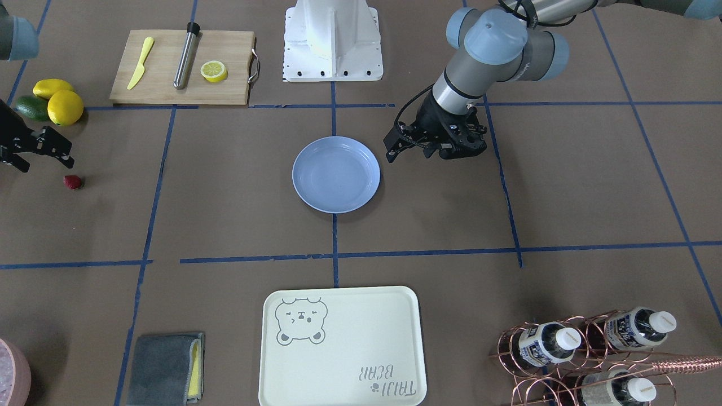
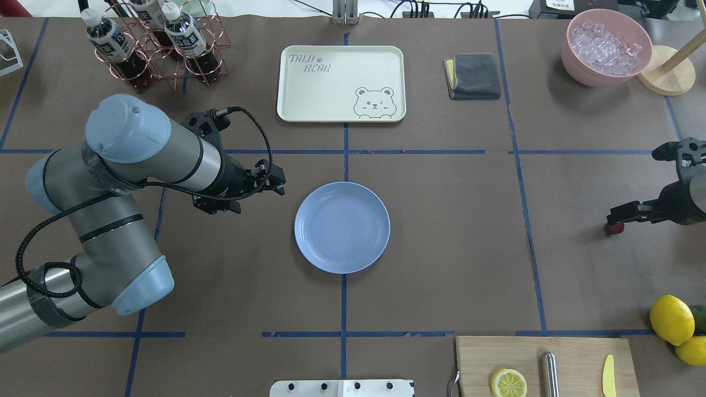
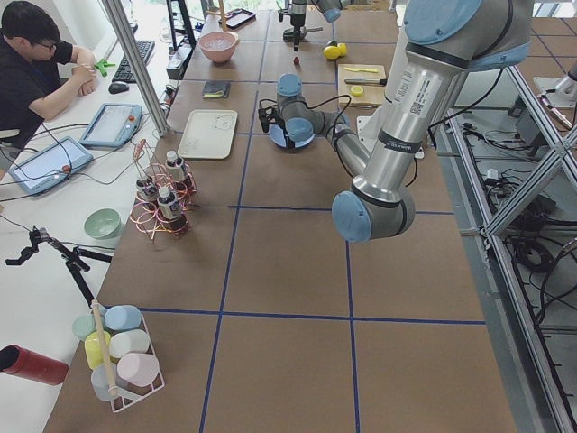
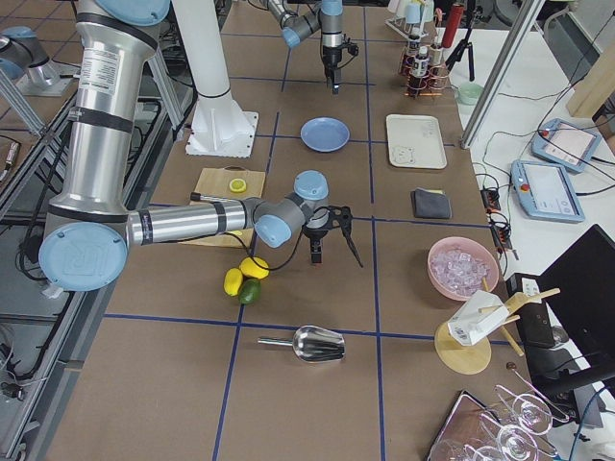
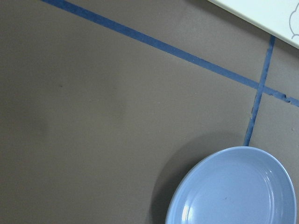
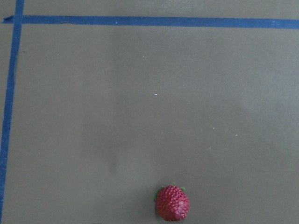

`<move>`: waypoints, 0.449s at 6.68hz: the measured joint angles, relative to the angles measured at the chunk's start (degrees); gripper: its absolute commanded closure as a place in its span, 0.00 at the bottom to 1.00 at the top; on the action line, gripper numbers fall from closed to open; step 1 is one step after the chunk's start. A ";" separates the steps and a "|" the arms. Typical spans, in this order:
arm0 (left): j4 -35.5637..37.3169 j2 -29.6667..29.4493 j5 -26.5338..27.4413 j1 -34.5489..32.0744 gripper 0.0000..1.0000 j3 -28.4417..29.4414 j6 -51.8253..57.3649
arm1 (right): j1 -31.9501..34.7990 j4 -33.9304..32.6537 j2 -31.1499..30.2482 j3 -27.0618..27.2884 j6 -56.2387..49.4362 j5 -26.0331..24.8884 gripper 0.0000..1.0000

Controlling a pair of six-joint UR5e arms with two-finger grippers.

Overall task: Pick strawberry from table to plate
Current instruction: 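Release the plate and draw the left gripper back while the right gripper grasps the strawberry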

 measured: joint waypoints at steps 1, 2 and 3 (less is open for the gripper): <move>0.05 0.05 -0.01 -0.08 0.00 -0.03 0.03 | -1.38 0.13 0.82 -1.20 0.17 -0.98 0.01; 0.07 0.09 -0.02 -0.11 0.00 0.02 0.03 | -2.03 0.17 2.04 -2.71 0.17 -1.32 0.02; 0.05 0.14 0.00 -0.13 0.00 0.16 0.03 | -2.24 0.18 2.95 -4.22 0.11 -1.40 0.08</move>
